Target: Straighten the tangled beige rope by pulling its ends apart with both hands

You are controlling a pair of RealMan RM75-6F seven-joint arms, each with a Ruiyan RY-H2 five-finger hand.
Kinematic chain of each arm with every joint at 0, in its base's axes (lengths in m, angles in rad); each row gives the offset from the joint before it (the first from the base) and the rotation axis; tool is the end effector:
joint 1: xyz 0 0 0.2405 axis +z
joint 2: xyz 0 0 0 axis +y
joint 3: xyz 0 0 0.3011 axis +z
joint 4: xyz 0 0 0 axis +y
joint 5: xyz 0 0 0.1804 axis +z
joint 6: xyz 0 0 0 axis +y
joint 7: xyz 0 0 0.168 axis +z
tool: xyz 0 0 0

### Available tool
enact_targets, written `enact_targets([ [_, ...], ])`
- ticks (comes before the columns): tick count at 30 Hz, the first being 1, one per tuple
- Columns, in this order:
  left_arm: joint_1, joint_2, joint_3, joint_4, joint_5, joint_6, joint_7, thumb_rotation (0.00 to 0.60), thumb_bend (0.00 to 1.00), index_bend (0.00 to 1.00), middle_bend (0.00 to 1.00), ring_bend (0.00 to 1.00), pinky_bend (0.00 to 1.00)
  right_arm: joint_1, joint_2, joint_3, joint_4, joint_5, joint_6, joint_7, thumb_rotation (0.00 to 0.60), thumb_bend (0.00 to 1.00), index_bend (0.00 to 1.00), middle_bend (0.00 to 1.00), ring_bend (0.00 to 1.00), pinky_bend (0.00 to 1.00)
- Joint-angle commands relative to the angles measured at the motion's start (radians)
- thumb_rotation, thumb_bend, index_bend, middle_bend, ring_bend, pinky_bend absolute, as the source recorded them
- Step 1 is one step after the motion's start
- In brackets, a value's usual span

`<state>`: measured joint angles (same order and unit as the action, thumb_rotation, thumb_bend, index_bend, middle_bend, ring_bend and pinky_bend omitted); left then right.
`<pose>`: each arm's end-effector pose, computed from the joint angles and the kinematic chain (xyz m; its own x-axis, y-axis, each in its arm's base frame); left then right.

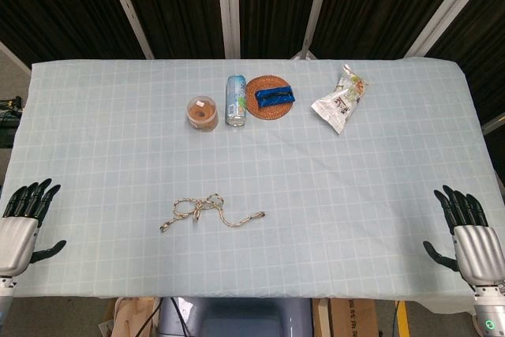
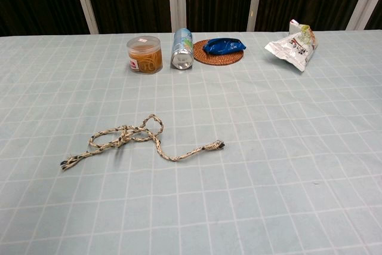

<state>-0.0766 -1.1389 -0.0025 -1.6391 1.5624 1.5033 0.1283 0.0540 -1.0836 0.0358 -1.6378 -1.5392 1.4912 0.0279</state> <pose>-0.3289 0.1938 0.1882 0.4747 0.0292 0.8797 0.8790 -0.0676 -0.4720 -0.3372 -0.1927 0.2121 0.3815 -0.0224 0.9241 -0.9243 -0.0195 0.3811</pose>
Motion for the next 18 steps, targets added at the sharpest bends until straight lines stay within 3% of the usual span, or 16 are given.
enact_targets([
  [1,0.0,0.0,0.0,0.0,0.0,0.001,0.0,0.6,0.05,0.0,0.0,0.0,0.0,-0.001,-0.002,0.002,0.001,0.003,0.001,-0.002,0.6,0.27,0.0,0.0,0.0,0.0],
  [18,-0.001,0.001,-0.003,-0.002,-0.003,0.0,-0.005,0.6,0.05,0.0,0.0,0.0,0.0,0.032,-0.006,-0.005,0.008,-0.063,-0.015,0.044,0.6,0.27,0.0,0.0,0.0,0.0],
])
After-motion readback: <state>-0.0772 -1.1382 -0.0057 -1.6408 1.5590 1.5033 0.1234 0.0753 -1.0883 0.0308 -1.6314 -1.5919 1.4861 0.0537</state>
